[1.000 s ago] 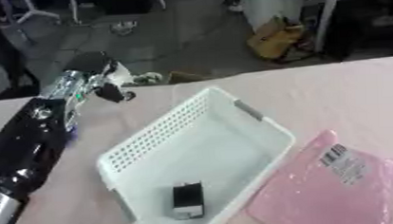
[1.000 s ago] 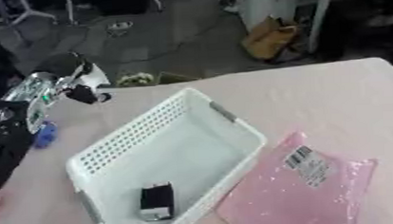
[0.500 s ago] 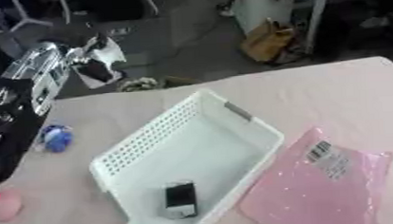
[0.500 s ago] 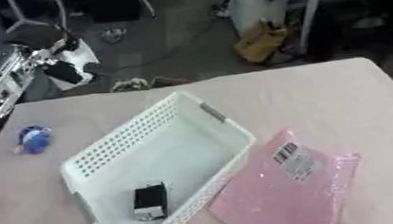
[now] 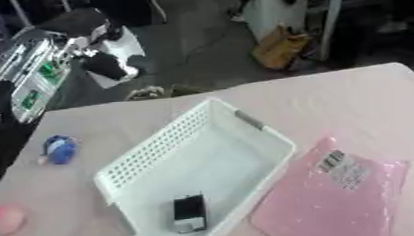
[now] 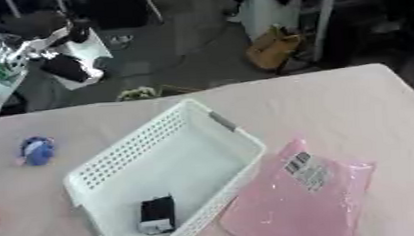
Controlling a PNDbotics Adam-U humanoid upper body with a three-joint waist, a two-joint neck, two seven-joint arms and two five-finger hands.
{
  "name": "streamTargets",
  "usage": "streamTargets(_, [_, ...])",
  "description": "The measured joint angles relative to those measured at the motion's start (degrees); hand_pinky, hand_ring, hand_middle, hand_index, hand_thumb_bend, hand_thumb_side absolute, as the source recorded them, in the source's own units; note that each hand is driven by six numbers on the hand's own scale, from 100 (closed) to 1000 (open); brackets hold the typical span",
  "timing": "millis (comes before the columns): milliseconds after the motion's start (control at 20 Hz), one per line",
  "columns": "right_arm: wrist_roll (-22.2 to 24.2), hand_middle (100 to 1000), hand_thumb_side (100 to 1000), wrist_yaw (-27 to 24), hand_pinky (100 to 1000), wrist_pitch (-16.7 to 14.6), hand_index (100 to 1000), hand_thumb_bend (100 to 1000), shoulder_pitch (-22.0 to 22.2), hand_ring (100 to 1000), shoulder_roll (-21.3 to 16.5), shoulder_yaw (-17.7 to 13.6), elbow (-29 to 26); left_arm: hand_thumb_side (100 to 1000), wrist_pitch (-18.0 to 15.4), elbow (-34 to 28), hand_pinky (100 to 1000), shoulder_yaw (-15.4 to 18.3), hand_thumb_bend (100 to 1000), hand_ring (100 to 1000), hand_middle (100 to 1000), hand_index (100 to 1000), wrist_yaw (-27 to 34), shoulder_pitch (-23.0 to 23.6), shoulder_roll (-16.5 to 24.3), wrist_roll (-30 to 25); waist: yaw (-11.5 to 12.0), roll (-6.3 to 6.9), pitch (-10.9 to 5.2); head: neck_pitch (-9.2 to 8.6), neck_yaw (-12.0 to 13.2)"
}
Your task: Pick up objects on the table and place them in the box.
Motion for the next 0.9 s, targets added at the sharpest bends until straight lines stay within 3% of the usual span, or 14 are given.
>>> streamTargets(400, [0.15, 750, 1000, -0.90, 795, 0.13, 717, 100, -0.09, 842, 0.00, 0.01, 0.00, 525, 2.40, -8.26, 100, -2.15, 613, 100, 100, 128, 3.63, 1.88, -1.17, -2.23, 0.33, 0.00, -0.22, 0.84, 1.49])
streamTargets(900, [0.63, 750, 1000, -1.26, 795, 0.13, 717, 100, -0.52, 843, 0.11, 0.05, 0.00, 525, 1.57, -10.25, 100, -4.65, 611, 100, 100, 128, 2.15, 4.14, -5.96, -1.55, 0.09, -0.02, -0.22, 1.25, 1.76])
